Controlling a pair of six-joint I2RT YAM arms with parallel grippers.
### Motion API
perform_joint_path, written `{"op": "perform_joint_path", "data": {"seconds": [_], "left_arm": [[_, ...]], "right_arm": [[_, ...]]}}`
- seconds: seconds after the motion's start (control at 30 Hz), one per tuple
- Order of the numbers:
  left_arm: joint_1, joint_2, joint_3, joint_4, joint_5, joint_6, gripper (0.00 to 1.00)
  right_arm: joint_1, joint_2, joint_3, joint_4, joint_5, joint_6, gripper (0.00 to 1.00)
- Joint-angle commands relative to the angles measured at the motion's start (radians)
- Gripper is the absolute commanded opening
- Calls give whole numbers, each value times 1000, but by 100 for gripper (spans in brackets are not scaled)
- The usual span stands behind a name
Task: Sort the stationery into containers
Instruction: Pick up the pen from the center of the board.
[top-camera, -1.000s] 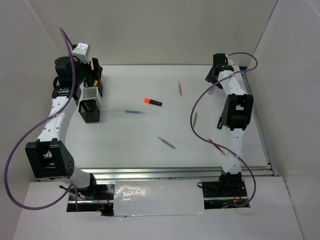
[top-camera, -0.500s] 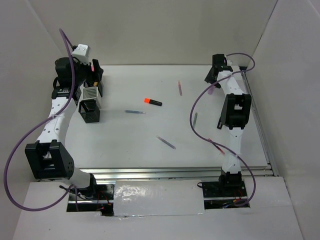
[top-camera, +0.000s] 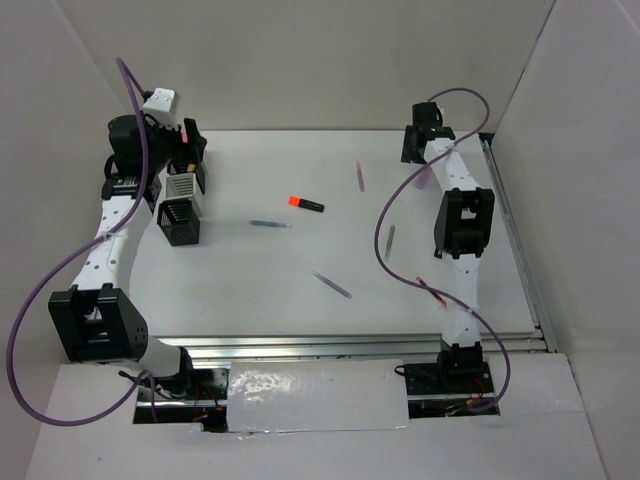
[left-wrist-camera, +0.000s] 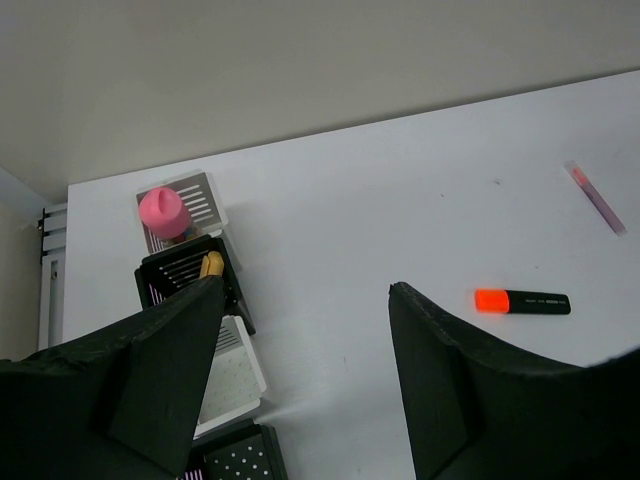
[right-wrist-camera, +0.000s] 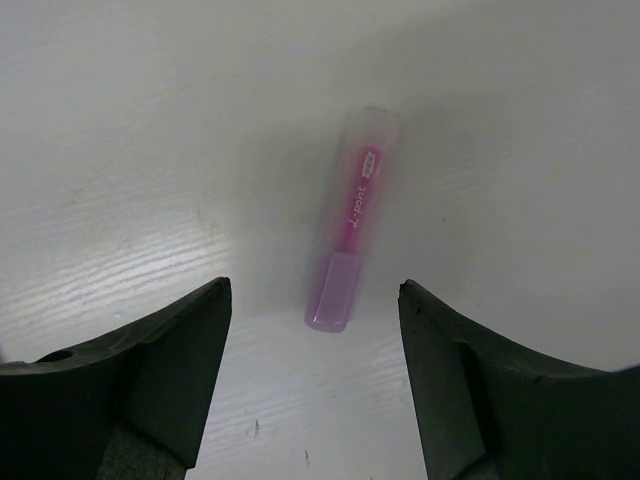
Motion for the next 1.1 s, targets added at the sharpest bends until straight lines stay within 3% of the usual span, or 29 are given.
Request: {"op": "perform_joint_path", "data": {"seconds": [0.0,0.23,0.4,0.6,0.83,0.97,1.07], "left_arm": [[7,-46,-3,28,24,-17,79],[18,-51,-5,0,33,-17,79],[21,-49,-3,0,40,-30,79],[22,-54,-5,-12,40,-21,79],[36,-88,-55,-17,86,-8,79],[57,-146,-123,15,184,-5,79],[64,-190,-183,48,282,88,78]], "right_arm": [[-22,58,44,-48,-14,-57,74],[-94,87,43,-90,-101,-37,72],[-117,102,41,-111,-167,-28,61],[-120,102,6,-115,-212,-35,29],[-97,40,-84,-130,-252,-83,0],[-63,-97,-256,-79,-313,-115,0],[-21,-221,-380,-70,-411,-117,0]]}}
